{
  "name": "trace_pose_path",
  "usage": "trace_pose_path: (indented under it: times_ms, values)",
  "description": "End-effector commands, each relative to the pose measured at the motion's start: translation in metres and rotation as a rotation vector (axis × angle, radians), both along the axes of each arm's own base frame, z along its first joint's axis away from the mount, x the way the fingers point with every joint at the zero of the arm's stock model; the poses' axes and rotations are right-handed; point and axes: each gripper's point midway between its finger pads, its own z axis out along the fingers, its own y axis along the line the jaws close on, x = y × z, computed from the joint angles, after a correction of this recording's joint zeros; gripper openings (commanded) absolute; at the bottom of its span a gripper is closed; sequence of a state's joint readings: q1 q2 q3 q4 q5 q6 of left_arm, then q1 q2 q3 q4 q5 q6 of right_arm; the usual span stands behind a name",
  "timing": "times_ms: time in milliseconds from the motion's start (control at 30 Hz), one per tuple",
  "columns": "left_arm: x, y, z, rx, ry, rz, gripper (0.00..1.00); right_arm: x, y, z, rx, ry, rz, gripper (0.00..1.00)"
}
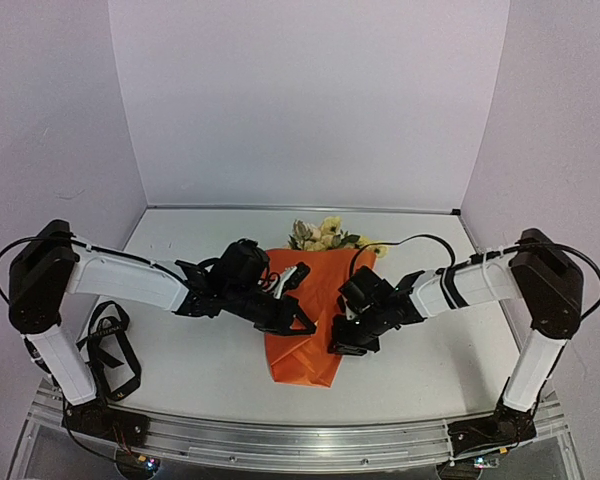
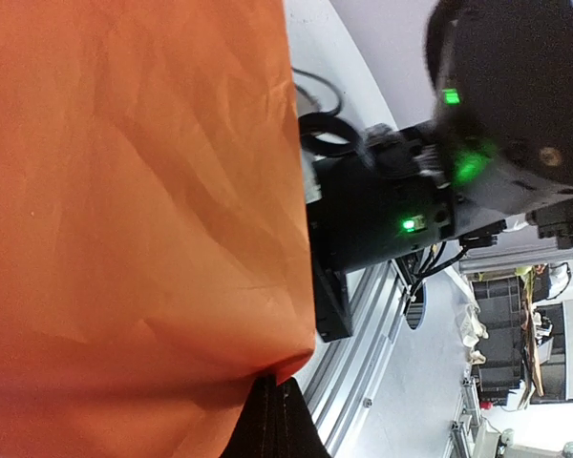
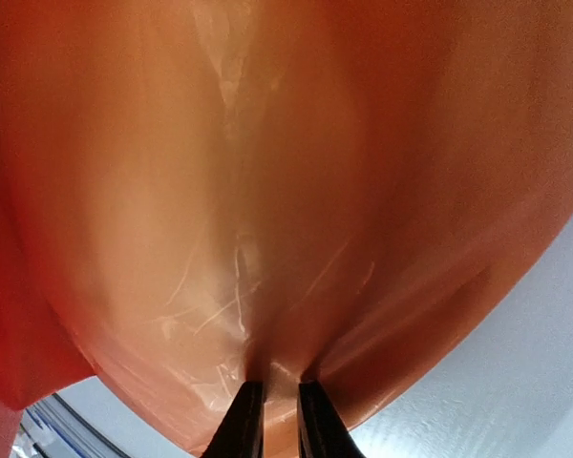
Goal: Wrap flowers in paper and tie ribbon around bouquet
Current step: Fold the 2/3-folded wrapping paper at the center of the board.
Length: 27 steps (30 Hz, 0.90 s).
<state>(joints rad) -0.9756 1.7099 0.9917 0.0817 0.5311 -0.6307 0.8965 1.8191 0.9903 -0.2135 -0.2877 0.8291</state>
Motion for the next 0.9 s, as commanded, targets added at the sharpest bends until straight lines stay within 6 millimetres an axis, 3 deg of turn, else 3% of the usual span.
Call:
trace_pose_path:
  times_ms: [0, 167, 300, 467, 600, 733, 867]
  values:
    - [0.007, -0.025, 0.017, -0.077, -0.025, -0.044, 0.00, 0.007, -0.018, 0.025, 0.032, -0.079, -0.062, 0.18]
    - [0.013, -0.037, 0.001, -0.054, -0.001, -0.047, 0.00, 0.008, -0.055, 0.036, -0.002, -0.180, -0.125, 0.24]
    - [0.021, -0.047, -0.005, -0.044, 0.008, -0.045, 0.00, 0.014, -0.078, 0.047, -0.037, -0.273, -0.164, 0.36]
    - [0.029, -0.055, -0.010, -0.027, 0.005, -0.037, 0.00, 0.032, -0.090, 0.069, -0.052, -0.363, -0.204, 0.59]
    - [0.033, -0.062, -0.014, -0.017, 0.000, -0.043, 0.00, 0.051, -0.087, 0.084, -0.035, -0.358, -0.228, 0.72]
    - [0.036, -0.067, -0.018, -0.010, -0.002, -0.054, 0.00, 0.068, -0.077, 0.088, 0.039, -0.279, -0.256, 0.69]
    - [0.037, -0.070, -0.022, -0.008, -0.001, -0.063, 0.00, 0.076, -0.081, 0.087, 0.041, -0.275, -0.282, 0.65]
